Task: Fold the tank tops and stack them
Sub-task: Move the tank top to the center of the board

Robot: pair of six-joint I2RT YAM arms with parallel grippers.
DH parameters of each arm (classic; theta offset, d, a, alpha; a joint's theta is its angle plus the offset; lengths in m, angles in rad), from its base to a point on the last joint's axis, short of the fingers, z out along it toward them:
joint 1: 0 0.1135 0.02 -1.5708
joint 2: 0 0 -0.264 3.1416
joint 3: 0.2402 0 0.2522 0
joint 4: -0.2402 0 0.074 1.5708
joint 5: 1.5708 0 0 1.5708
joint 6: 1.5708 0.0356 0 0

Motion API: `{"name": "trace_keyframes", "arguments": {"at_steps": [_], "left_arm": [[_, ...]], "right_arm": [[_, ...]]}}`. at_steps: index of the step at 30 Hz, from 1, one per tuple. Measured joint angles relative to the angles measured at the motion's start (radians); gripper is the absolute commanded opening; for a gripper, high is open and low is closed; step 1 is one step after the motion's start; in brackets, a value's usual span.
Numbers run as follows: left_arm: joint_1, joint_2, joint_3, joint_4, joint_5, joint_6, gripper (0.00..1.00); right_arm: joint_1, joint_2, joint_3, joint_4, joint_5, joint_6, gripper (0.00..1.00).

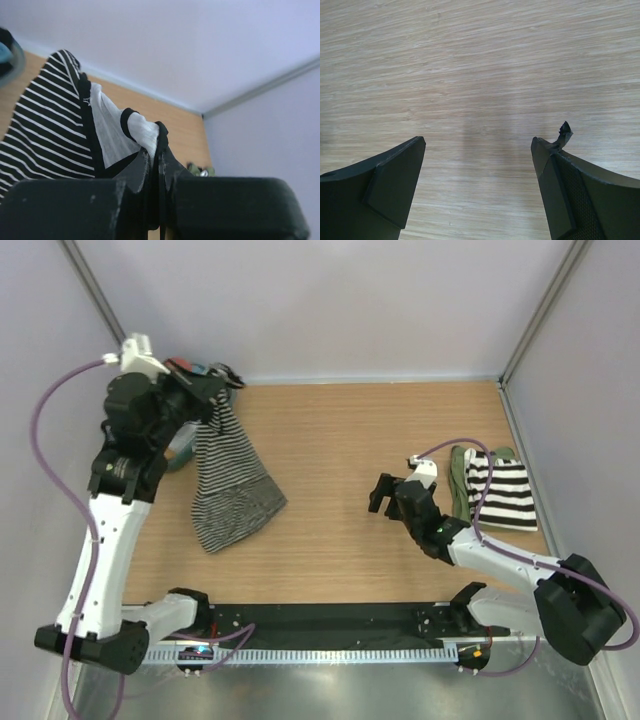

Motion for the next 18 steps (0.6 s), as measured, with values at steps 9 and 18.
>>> {"name": "trace_keyframes", "arguments": {"at_steps": [9,18], "left_arm": [[-0.259,0.261,0.019,-0.002,0.066,-0.023,0.00],[-0.261,0.222,0.093,-0.009,0.063,-0.018,0.00]], "right_arm": [[0.000,-0.071,-0.032,0.021,-0.017,-0.039,0.76],[0.000,0.020,-0.066,0.224,-0.369,-0.123,0.84]]}}
